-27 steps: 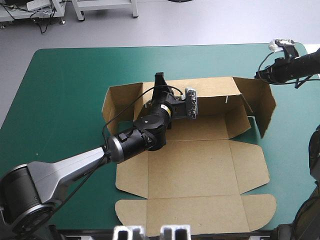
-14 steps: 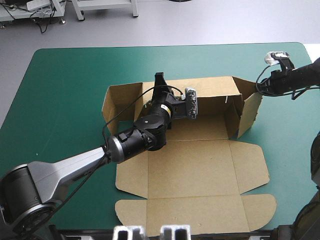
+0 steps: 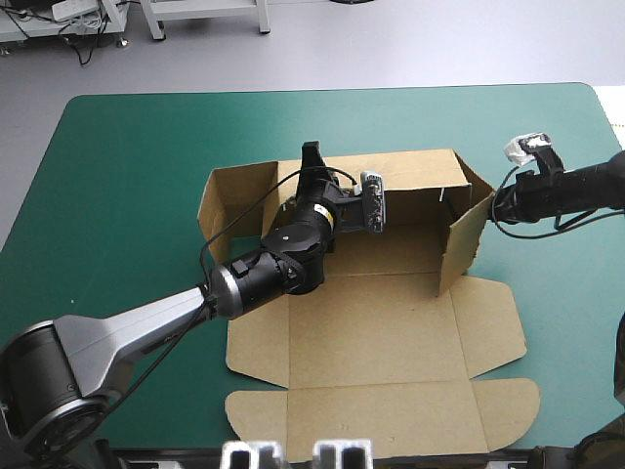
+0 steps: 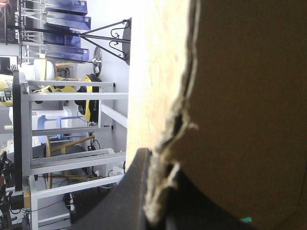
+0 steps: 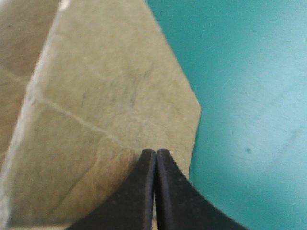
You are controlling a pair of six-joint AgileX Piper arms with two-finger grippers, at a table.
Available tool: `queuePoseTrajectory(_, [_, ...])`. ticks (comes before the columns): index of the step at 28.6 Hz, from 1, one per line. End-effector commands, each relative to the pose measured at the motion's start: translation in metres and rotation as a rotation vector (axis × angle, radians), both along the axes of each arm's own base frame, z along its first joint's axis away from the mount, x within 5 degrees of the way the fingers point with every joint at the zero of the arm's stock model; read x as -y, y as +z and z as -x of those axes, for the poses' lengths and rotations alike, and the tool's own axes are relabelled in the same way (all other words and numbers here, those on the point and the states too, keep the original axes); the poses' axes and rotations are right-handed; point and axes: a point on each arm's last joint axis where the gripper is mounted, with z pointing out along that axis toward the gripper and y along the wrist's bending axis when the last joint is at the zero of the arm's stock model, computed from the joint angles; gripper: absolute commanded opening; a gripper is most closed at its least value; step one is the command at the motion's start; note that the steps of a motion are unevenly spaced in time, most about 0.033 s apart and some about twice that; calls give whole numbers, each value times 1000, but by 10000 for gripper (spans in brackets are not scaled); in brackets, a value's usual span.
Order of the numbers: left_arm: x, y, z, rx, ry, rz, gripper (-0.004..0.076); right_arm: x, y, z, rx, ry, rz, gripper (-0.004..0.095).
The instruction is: Fold the box
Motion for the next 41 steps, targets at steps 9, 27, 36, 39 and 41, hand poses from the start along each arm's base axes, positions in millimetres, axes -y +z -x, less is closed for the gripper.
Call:
queuePoseTrajectory(9, [-2, 9, 6, -33, 29, 75, -10, -22, -15, 31, 236, 123, -108, -22])
queuePoseTrajectory(27, [-3, 9, 6, -35, 33, 74, -10, -34, -26, 37, 133, 181, -55, 435])
queuePoseTrajectory(36, [-3, 9, 6, -35, 33, 74, -10, -36, -26, 42, 54, 188, -91, 436])
queuePoseTrajectory(39, [-3, 9, 6, -35, 33, 74, -10, -38, -24, 43, 51, 195, -122, 436])
queuePoseTrajectory(41, [-3, 9, 6, -35, 33, 74, -10, -38, -23, 42, 58, 188, -127, 436])
